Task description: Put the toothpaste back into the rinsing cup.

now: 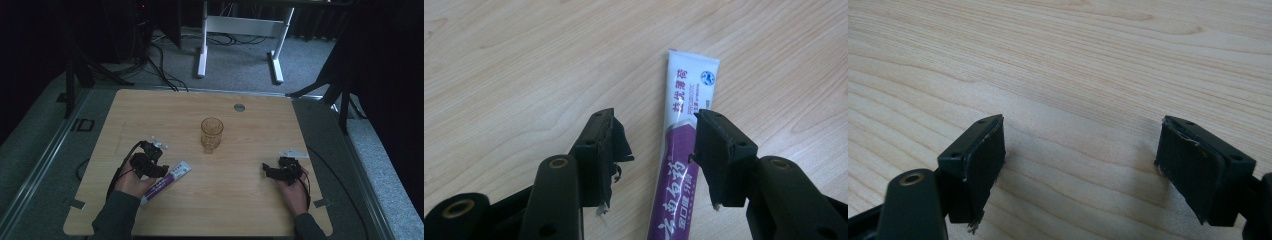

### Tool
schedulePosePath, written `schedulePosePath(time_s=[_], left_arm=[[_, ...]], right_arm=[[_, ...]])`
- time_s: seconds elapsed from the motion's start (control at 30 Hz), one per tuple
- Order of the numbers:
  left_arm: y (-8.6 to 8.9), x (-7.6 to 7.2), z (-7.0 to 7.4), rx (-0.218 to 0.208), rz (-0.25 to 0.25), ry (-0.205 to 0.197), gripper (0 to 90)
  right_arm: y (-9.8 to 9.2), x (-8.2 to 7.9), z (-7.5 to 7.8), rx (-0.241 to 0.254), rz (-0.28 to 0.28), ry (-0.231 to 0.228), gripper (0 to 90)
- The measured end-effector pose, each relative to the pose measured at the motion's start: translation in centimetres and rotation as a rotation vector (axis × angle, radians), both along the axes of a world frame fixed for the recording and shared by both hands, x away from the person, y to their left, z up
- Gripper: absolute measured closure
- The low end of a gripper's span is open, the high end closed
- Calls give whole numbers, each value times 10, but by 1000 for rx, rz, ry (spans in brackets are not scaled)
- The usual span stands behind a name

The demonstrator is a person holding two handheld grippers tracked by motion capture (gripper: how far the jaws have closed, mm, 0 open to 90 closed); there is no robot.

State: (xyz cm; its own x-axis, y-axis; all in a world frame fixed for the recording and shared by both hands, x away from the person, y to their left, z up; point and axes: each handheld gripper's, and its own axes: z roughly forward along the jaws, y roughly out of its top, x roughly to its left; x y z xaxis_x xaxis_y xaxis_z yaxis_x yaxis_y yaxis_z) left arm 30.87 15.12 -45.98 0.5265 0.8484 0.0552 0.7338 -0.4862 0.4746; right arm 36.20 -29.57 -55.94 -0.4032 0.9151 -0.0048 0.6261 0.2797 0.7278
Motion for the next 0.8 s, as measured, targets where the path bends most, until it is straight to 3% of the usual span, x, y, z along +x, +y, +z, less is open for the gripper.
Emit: schedulePosePath(time_s=[0.8], left_arm=[[-12,8,-8,55,-39,90,577]], right_arm=[[0,0,0,0,0,0,195]])
